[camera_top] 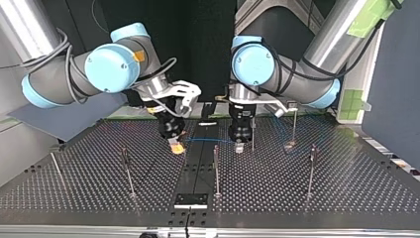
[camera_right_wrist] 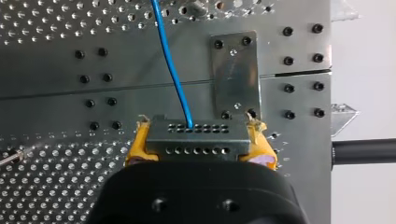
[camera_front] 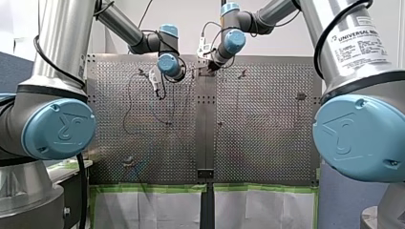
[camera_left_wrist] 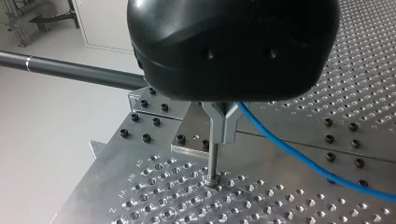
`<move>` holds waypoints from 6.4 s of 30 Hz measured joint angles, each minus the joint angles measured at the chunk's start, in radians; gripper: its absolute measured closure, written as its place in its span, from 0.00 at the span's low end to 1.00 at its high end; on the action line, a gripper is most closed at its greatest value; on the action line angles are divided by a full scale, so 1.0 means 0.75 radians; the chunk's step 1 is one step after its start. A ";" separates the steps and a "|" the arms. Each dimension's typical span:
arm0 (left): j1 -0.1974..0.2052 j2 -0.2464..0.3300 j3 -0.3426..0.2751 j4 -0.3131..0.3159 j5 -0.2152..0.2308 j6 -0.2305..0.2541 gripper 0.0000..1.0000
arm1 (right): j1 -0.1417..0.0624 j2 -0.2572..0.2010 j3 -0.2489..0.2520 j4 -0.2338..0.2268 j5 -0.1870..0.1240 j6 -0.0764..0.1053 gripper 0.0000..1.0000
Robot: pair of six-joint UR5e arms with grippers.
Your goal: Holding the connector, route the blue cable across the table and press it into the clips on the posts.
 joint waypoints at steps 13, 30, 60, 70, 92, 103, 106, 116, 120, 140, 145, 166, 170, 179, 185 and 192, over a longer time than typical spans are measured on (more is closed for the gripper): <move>0.036 -0.069 0.033 0.044 0.090 0.011 1.00 | -0.047 0.039 -0.003 -0.028 -0.071 0.021 1.00; 0.090 -0.108 0.083 0.091 0.144 -0.004 1.00 | -0.097 0.046 -0.021 -0.045 -0.132 0.030 1.00; 0.106 -0.213 0.222 -0.080 0.116 0.043 0.00 | -0.177 0.139 -0.065 -0.069 -0.087 0.006 1.00; 0.054 -0.133 0.144 -0.190 0.111 0.052 0.00 | -0.178 0.130 -0.077 -0.068 -0.091 0.002 1.00; -0.120 0.151 0.039 -0.217 0.044 0.049 0.00 | -0.196 0.102 -0.088 -0.057 -0.092 0.003 1.00; -0.233 0.105 0.105 -0.234 0.017 0.053 0.00 | -0.208 0.093 -0.088 -0.056 -0.091 0.009 1.00; -0.249 0.071 0.138 -0.251 0.016 0.056 0.00 | -0.211 0.090 -0.088 -0.054 -0.091 0.011 1.00; -0.275 -0.048 0.258 -0.298 -0.024 0.060 0.00 | -0.214 0.077 -0.088 -0.052 -0.090 0.014 1.00; -0.278 -0.099 0.308 -0.334 -0.052 0.073 0.00 | -0.214 0.077 -0.088 -0.051 -0.091 0.014 1.00; -0.265 -0.289 0.523 -0.386 -0.104 0.079 0.00 | -0.214 0.077 -0.088 -0.052 -0.091 0.011 1.00; -0.258 -0.347 0.581 -0.385 -0.132 0.088 0.00 | -0.214 0.077 -0.088 -0.051 -0.092 0.010 1.00; -0.264 -0.397 0.764 -0.441 -0.200 0.110 0.76 | -0.214 0.077 -0.088 -0.052 -0.096 0.014 1.00; -0.264 -0.397 0.745 -0.441 -0.217 0.112 0.99 | -0.215 0.077 -0.088 -0.052 -0.096 0.014 1.00; -0.267 -0.397 0.694 -0.430 -0.215 0.120 0.99 | -0.215 0.077 -0.087 -0.050 -0.096 0.014 1.00; -0.281 -0.396 0.634 -0.385 -0.214 0.123 0.99 | -0.207 0.076 -0.052 -0.050 -0.095 0.014 1.00; -0.300 -0.395 0.554 -0.311 -0.232 0.106 0.99 | -0.208 0.077 0.023 -0.054 -0.089 0.012 1.00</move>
